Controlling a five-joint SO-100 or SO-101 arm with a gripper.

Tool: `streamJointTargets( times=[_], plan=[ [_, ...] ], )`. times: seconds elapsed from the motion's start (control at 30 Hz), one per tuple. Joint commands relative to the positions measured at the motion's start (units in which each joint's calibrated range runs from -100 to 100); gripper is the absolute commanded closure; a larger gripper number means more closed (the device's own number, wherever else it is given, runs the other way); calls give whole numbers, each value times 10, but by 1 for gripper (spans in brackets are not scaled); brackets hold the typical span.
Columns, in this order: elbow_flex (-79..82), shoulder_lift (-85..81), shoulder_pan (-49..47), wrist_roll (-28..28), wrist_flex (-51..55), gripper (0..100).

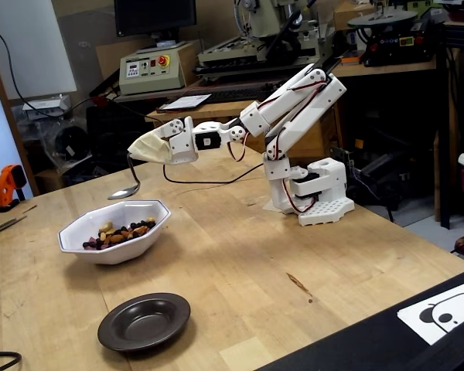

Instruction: Use spoon to transfer food from the white bowl to brown plate

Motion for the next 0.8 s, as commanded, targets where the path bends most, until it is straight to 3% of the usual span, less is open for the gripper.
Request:
streamJointTargets(
  times=[0.0,0.3,0.77],
  plan=[
    [-10,34,12,1,-8,96],
    [-21,141,12,1,-15,96],
    [-248,291,14,1,-15,96]
  ],
)
